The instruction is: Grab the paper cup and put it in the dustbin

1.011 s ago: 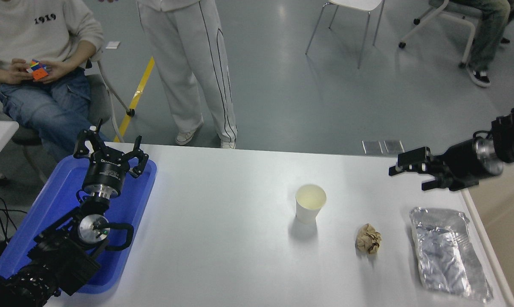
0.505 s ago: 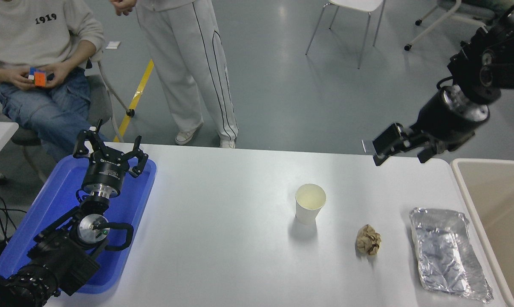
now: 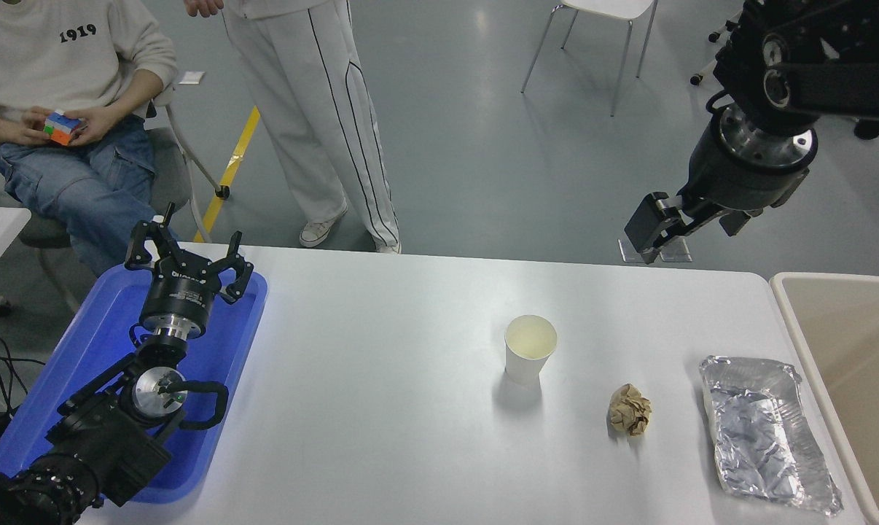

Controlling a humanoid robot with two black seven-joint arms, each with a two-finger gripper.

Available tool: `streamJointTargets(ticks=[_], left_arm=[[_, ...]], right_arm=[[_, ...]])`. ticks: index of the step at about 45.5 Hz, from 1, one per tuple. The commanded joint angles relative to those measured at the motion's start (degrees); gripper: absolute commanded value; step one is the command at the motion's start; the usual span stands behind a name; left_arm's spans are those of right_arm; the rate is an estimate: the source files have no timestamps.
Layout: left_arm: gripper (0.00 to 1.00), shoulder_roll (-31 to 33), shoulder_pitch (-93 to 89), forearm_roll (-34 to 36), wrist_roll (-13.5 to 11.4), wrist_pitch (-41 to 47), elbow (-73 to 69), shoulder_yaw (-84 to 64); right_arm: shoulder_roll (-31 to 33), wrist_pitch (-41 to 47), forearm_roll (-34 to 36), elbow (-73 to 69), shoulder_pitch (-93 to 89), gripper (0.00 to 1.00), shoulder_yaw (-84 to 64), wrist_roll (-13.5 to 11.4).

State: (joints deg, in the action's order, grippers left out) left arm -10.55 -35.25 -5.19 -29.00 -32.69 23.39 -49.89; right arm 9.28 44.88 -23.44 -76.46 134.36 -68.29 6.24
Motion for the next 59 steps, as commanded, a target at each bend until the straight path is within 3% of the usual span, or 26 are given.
streamJointTargets(ticks=[1, 14, 33, 44, 59], left_arm=[[1.0, 0.0, 0.0, 0.0, 0.0, -0.01, -0.01, -0.03], [1.0, 0.0, 0.0, 0.0, 0.0, -0.09, 0.08, 0.05], [1.0, 0.09, 0.0, 0.0, 0.0, -0.1, 0.08, -0.03], [1.0, 0.09, -0.08, 0.0, 0.0, -0.1, 0.08, -0.03], [1.0, 0.0, 0.0, 0.0, 0.0, -0.1, 0.08, -0.03]], right_arm=[[-0.58, 0.12, 0.85, -0.27, 0.11, 1.0, 5.44, -2.02], [-0.67, 0.12, 4.19, 2.9, -10.08, 0.98, 10.02, -2.02], [-2.43, -23.08, 6.74, 5.62, -20.98, 0.98, 9.14, -2.02], [-7.7, -24.05, 6.83, 15.02, -31.61, 0.98, 8.87, -2.02], [-8.4, -28.17, 7.79, 21.71, -41.81, 0.97, 9.14, -2.02]])
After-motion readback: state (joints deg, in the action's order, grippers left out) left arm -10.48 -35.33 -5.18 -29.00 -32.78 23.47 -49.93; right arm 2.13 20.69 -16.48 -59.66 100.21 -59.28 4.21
